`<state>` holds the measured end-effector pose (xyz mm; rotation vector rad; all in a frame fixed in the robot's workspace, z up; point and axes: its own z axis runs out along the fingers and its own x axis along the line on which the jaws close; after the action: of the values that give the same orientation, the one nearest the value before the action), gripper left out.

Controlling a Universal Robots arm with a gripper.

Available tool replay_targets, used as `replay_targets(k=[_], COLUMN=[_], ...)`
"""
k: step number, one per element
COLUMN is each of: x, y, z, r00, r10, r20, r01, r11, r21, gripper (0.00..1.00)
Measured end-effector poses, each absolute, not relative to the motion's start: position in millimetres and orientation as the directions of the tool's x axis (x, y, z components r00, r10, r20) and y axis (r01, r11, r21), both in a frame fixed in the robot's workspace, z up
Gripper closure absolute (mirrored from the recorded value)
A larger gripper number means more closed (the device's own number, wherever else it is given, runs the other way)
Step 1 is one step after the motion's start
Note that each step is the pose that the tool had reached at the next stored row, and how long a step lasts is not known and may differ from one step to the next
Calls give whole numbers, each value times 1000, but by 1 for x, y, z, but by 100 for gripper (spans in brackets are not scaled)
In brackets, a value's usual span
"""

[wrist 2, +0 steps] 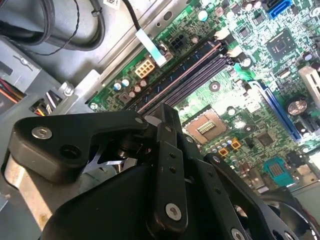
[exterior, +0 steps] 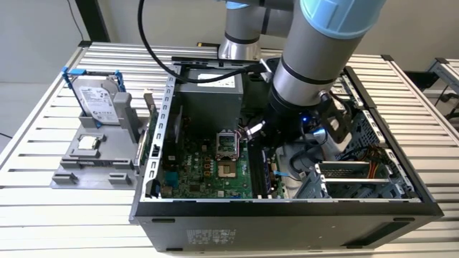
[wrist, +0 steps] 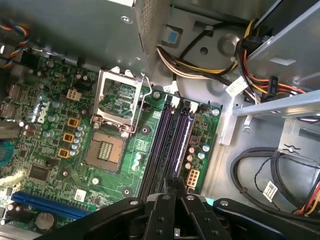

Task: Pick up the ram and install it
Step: 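Press down the ram until it locks into place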

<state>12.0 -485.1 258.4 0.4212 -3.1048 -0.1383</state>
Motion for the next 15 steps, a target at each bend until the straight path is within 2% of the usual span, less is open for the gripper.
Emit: replay_targets(k=[15], x=[17], y=[-485], z=[259], r00=[-924], r10=[-381], r20=[-8], r01=[-380], r11=[920], r21=[91], gripper=[100])
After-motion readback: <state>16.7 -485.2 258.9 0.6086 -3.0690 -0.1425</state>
